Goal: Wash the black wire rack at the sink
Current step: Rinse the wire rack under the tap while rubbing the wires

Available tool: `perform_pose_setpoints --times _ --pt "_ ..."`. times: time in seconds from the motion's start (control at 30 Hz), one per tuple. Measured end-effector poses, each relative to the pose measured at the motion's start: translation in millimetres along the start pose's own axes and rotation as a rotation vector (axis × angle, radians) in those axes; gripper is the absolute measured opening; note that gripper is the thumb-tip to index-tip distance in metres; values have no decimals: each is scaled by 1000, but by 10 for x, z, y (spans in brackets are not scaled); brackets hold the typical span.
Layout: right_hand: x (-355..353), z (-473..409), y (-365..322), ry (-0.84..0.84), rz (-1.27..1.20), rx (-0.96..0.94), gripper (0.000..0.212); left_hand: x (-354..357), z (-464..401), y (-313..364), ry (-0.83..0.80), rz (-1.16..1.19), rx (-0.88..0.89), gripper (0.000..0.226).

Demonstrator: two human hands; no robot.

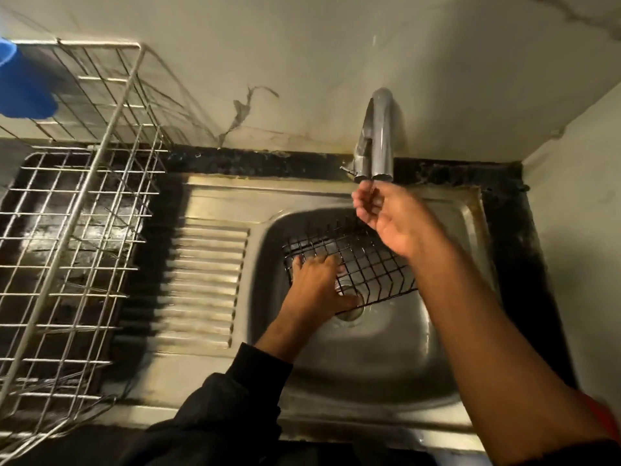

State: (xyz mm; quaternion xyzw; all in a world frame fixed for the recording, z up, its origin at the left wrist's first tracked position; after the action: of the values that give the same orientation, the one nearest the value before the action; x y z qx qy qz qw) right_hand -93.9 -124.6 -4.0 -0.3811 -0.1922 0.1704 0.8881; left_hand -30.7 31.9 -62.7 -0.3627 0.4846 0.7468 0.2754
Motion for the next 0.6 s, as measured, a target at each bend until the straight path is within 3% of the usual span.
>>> perform_pose_setpoints --times 0.07,0.1,0.23,0.33,0.4,0.47,0.6 --pt "105 -65 -21 -81 -150 176 29 4 -11 -13 7 3 28 62" --pt "122 -79 -30 -130 -82 185 29 -5 -8 -17 19 8 44 62" --pt "-7 -98 -75 -59 192 13 17 -110 11 -27 77 25 89 62" --pt "-91 76 -184 -132 755 -226 14 -261 -15 29 102 -28 165 62" --pt "-101 235 -312 -178 834 -328 16 -370 -64 86 75 -151 231 66" --pt "-162 245 -461 -51 879 -419 13 -454 -120 132 56 -270 285 69" --pt "-178 116 -379 8 1052 -364 12 -507 -163 196 13 -395 353 72"
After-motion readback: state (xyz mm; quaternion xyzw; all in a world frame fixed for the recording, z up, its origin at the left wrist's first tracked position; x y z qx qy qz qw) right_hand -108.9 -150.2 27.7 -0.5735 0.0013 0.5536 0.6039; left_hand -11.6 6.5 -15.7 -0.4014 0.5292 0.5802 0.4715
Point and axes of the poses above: each hand's wrist, its own z-axis away from the middle knuckle, its own x-axis out of the palm, y = z × x, the point moved 3 cm from there along -z, towards the middle knuckle, and after that the axes turned 6 degrees about x, right-handed, at the moved point
